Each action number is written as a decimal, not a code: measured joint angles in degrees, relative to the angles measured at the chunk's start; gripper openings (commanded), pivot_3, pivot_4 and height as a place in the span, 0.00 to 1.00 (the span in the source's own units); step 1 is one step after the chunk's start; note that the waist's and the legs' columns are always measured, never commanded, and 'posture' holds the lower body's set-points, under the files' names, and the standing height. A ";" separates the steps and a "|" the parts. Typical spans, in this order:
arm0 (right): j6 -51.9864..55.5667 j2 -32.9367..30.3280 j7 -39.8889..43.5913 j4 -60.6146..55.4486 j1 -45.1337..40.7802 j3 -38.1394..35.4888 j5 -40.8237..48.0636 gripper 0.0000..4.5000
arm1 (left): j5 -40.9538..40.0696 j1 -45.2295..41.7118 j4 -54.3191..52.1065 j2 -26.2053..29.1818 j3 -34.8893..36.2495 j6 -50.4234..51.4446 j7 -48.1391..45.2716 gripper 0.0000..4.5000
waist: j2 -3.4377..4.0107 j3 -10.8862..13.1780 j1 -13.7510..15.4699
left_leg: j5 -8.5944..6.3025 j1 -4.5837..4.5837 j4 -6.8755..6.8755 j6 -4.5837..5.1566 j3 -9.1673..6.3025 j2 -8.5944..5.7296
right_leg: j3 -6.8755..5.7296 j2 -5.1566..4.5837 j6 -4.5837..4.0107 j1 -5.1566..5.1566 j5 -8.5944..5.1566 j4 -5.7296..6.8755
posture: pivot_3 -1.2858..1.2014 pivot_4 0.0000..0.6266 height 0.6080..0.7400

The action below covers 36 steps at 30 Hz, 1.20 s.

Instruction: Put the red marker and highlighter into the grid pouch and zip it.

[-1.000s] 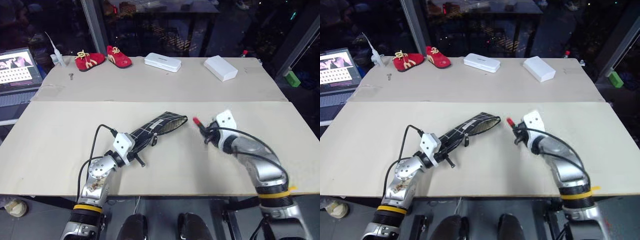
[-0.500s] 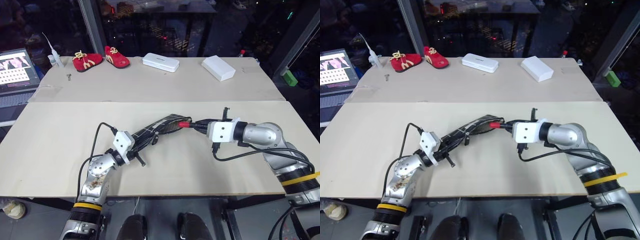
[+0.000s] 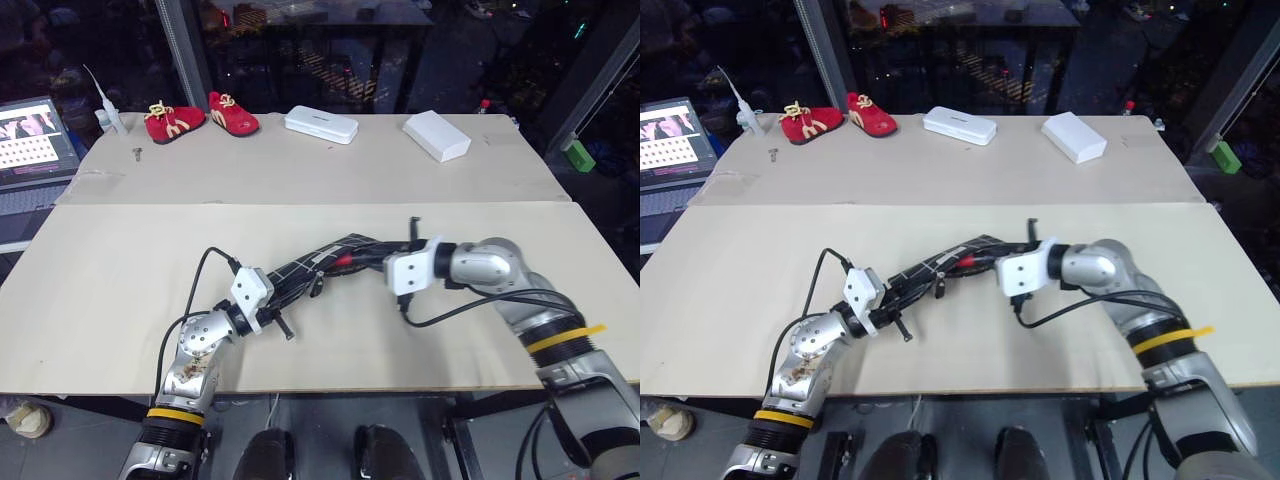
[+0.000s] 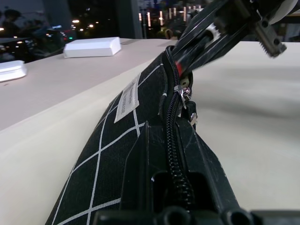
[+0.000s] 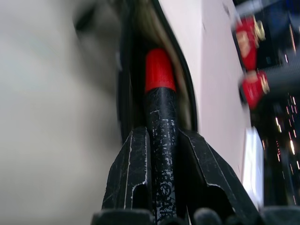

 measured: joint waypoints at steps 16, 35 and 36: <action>-4.04 2.96 -1.78 6.96 -3.73 0.45 -1.81 0.55 | 0.00 -0.34 0.02 -0.07 -0.05 0.01 0.05 0.00 | 0.01 0.00 0.08 | 0.00 0.02 0.02 0.00 0.01 -0.02 | -0.01 -0.04 -0.01 0.01 0.00 0.08 | 0.52 0.24 1.00; 59.46 -13.30 13.62 -25.99 21.78 -19.59 50.68 0.55 | 0.03 -0.60 0.72 -0.38 -0.23 -0.09 0.34 0.00 | -0.01 -0.02 0.57 | -0.06 0.21 0.02 0.07 -0.01 0.31 | -0.02 -0.02 -0.16 0.17 0.08 -0.04 | 0.52 0.24 1.00; 60.76 -11.52 12.06 -26.38 22.33 -18.64 50.63 0.55 | 0.03 -0.60 0.72 -0.40 -0.26 -0.10 0.33 0.00 | -0.01 -0.01 0.53 | -0.05 0.21 0.02 0.07 0.00 0.34 | 0.01 0.03 -0.17 0.15 0.08 -0.04 | 0.52 0.24 1.00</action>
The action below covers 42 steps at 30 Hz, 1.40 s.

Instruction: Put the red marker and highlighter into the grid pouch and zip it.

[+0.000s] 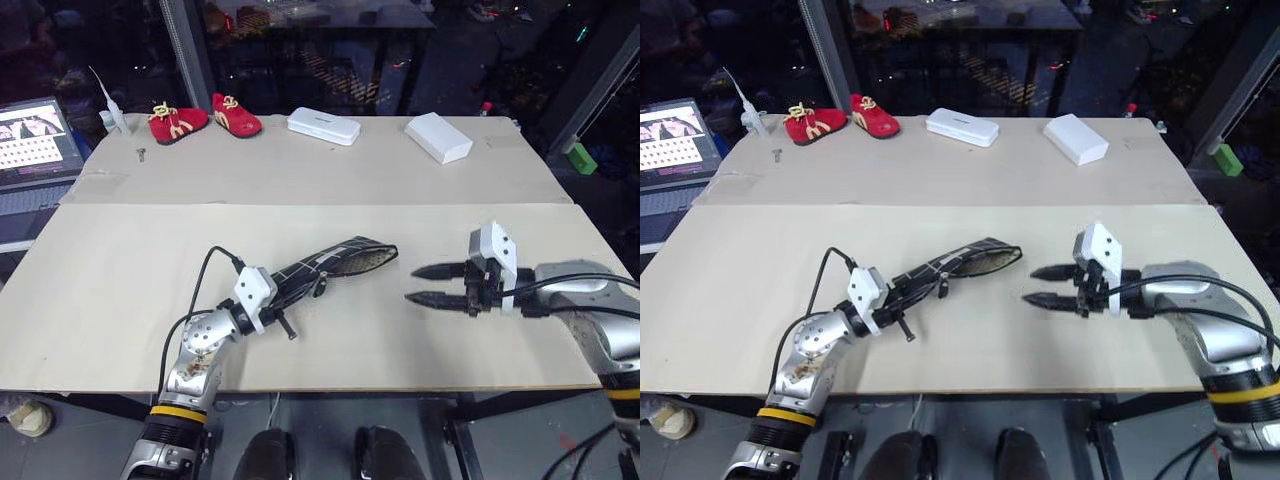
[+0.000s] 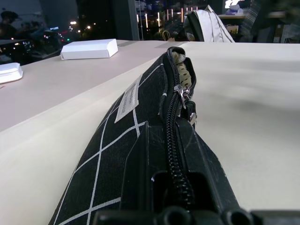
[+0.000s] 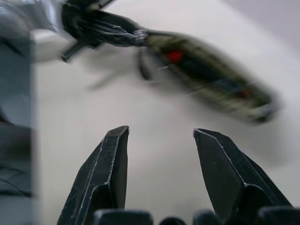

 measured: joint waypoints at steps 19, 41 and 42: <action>12.41 29.18 -18.55 10.71 -16.05 14.66 -11.49 0.55 | -0.01 -1.02 0.32 -0.06 -0.07 0.03 -0.01 0.00 | 0.01 -0.01 0.24 | 0.04 -0.28 0.04 -0.06 -0.09 -0.28 | -0.07 0.05 0.05 -0.18 -0.01 0.08 | 0.52 0.24 1.00; 11.93 25.31 -17.46 10.92 -15.84 9.70 -12.78 0.01 | 0.01 -1.40 0.03 0.36 0.03 0.52 0.78 0.00 | 0.01 -0.01 0.05 | 0.04 -0.29 0.04 -0.06 -0.09 -0.27 | -0.07 0.05 0.05 -0.21 -0.01 0.10 | 0.52 0.24 1.00; 12.28 23.53 -16.99 9.62 -15.46 9.28 -12.63 0.01 | 0.02 -1.46 0.04 0.29 -0.20 0.52 0.81 0.00 | 0.01 -0.01 0.14 | 0.04 -0.30 0.04 -0.06 -0.09 -0.28 | -0.07 0.05 0.05 -0.20 -0.01 0.09 | 0.52 0.24 1.00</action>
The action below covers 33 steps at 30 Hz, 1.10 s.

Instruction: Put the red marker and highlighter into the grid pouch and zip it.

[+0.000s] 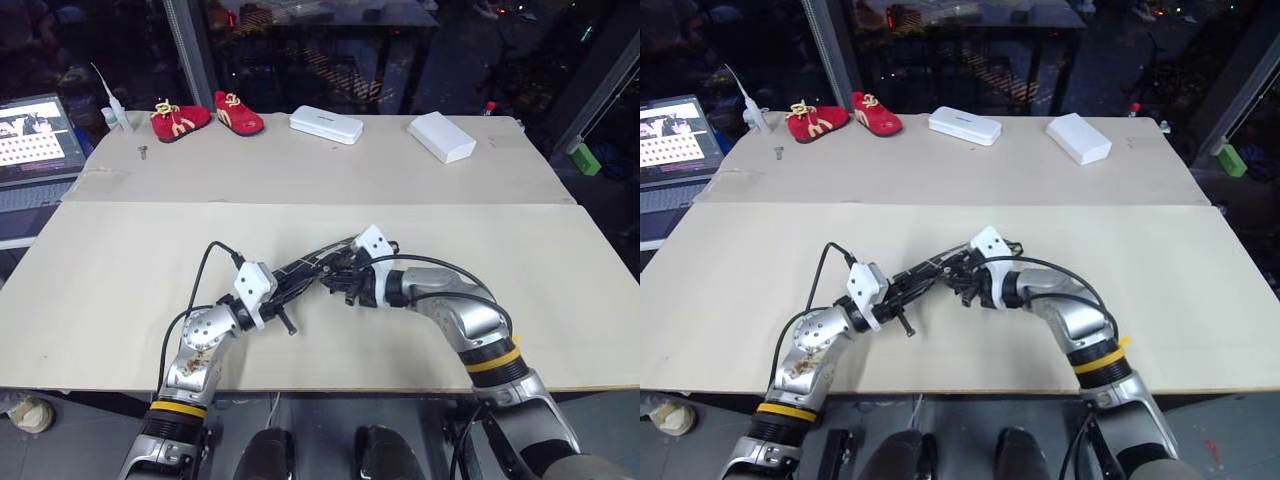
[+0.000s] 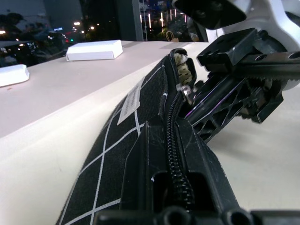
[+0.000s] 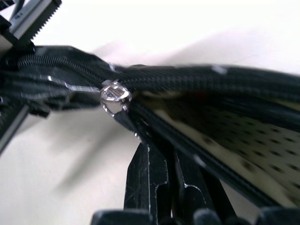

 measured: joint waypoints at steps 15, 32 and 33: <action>-5.49 -17.58 5.19 6.75 2.47 -7.14 -2.51 0.01 | -0.01 0.00 -0.04 -0.89 -0.51 -0.10 0.04 0.00 | -0.01 0.01 -0.18 | 0.00 0.03 -0.01 0.01 0.06 0.00 | 0.03 0.02 0.00 0.03 0.00 -0.08 | 0.52 0.24 1.00; -2.90 -15.40 9.59 1.89 7.73 -7.39 1.97 0.82 | -0.03 0.57 0.67 -0.83 0.18 -0.64 -0.33 0.00 | -0.01 0.01 0.12 | 0.00 0.02 0.00 0.01 0.01 -0.01 | 0.02 -0.02 0.01 0.06 0.01 -0.10 | 0.52 0.24 1.00; -1.29 -16.08 10.32 1.46 8.26 -8.42 3.48 0.89 | -0.03 0.44 0.94 -0.85 0.05 -1.07 -0.74 0.00 | -0.01 0.01 0.28 | 0.00 0.02 0.00 0.01 -0.01 -0.03 | 0.01 -0.03 0.01 0.07 0.01 -0.11 | 0.52 0.24 1.00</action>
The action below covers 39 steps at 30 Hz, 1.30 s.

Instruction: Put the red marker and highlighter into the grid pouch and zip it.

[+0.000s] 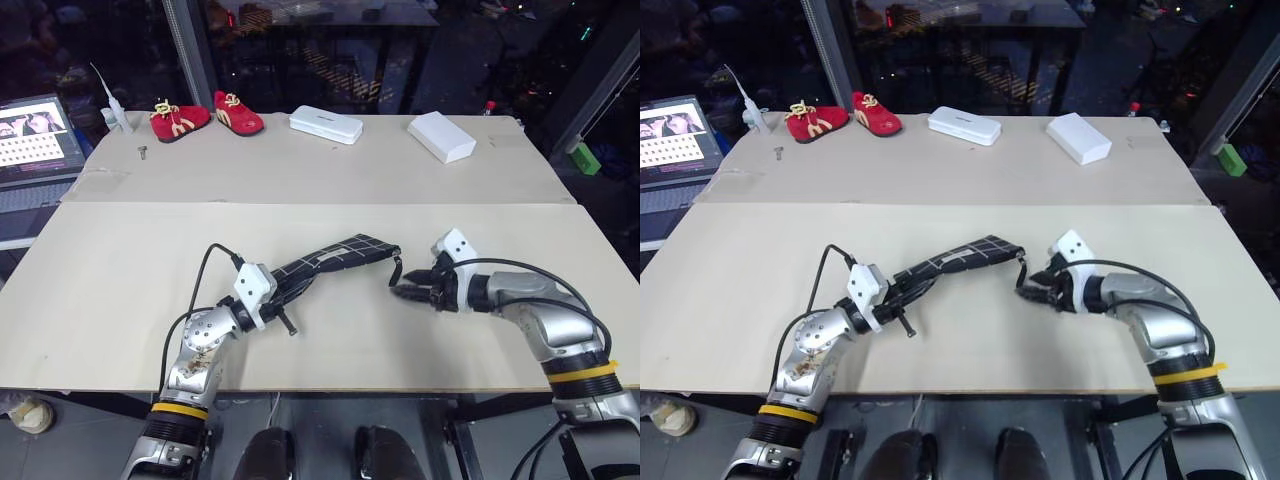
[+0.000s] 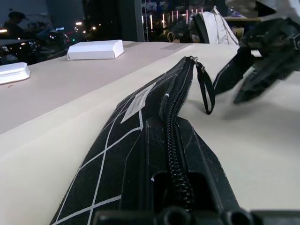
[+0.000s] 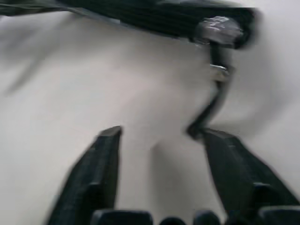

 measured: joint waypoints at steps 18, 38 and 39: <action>3.94 -11.66 8.18 -12.77 16.50 -20.57 13.09 0.90 | 1.47 -17.46 25.56 2.49 -3.44 -18.66 -20.90 0.17 | -0.03 0.01 -0.05 | -0.02 0.01 0.05 0.04 0.00 0.00 | 0.04 0.05 0.04 0.06 -0.02 -0.13 | 0.52 0.24 1.00; -0.83 -12.51 9.17 -2.73 12.69 -18.32 10.43 0.90 | -14.94 -0.86 -8.19 6.64 9.28 24.09 0.67 0.91 | -0.03 0.01 -0.54 | -0.05 0.07 0.08 0.09 -0.06 0.05 | 0.19 0.06 0.14 0.09 0.00 -0.07 | 0.52 0.24 1.00; -1.85 -12.12 9.26 -0.75 12.19 -18.49 10.07 0.90 | -15.76 1.00 -9.18 7.32 11.48 27.22 3.64 0.91 | -0.03 0.01 -0.62 | -0.05 0.07 0.08 0.09 -0.04 0.05 | 0.21 0.06 0.14 0.08 0.00 -0.06 | 0.52 0.24 1.00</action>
